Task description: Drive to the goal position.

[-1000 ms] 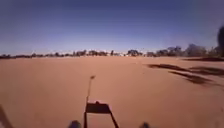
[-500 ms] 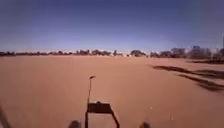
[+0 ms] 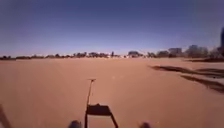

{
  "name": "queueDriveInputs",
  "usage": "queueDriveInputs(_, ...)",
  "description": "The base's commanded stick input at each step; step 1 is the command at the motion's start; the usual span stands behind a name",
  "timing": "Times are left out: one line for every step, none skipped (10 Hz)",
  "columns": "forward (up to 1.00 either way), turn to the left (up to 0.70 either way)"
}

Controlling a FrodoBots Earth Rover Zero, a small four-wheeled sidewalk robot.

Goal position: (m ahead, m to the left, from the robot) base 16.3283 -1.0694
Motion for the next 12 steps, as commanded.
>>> queueDriveInputs(0.7, 0.0)
queueDriveInputs(0.7, 0.0)
queueDriveInputs(0.7, 0.0)
queueDriveInputs(0.7, 0.0)
queueDriveInputs(0.7, 0.0)
queueDriveInputs(0.7, 0.0)
queueDriveInputs(0.7, 0.0)
queueDriveInputs(0.7, 0.0)
queueDriveInputs(0.7, 0.0)
queueDriveInputs(0.7, 0.0)
queueDriveInputs(0.7, 0.0)
queueDriveInputs(0.7, 0.0)
